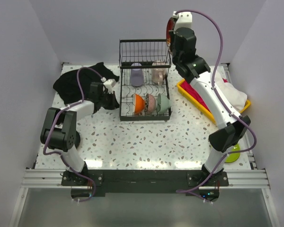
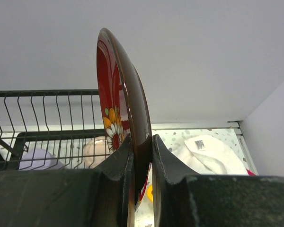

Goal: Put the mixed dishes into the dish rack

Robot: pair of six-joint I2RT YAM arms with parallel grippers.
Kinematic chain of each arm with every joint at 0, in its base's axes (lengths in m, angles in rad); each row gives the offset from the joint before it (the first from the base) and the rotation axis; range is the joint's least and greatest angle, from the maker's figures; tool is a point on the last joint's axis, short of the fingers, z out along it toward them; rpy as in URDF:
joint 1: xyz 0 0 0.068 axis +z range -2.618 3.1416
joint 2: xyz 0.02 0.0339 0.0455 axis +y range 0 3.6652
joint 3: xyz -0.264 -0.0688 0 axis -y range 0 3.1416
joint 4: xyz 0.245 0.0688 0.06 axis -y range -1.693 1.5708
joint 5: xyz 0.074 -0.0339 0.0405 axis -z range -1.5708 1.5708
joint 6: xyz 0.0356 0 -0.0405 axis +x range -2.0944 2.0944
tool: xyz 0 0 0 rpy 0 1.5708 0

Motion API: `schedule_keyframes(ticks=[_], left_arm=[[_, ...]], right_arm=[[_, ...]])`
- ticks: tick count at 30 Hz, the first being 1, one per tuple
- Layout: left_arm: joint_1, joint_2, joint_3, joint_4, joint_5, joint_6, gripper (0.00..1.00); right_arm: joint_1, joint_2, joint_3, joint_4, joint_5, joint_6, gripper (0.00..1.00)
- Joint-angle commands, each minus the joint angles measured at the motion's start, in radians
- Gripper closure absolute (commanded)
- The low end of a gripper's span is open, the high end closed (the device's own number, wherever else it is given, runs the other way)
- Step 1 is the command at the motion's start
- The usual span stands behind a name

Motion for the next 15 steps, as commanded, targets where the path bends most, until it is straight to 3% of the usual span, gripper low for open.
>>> schedule_keyframes(ticks=[1,10,11,15], left_arm=[[-0.059,-0.009,0.027,0.081,0.119,-0.031,1.0],[-0.064,-0.017,0.021,0.072,0.099,-0.06,0.99],[-0.063,-0.025,0.02,0.06,0.093,-0.06,0.92],[-0.05,-0.075,0.0,0.044,0.065,-0.071,0.79]], right_arm=[[0.009,-0.005,0.079,0.089,0.002,0.029,1.0],[0.009,0.067,0.133,0.05,0.018,0.003,1.0],[0.009,0.07,0.139,0.047,0.019,0.005,1.0],[0.011,0.095,0.147,0.034,0.022,-0.004,1.0]])
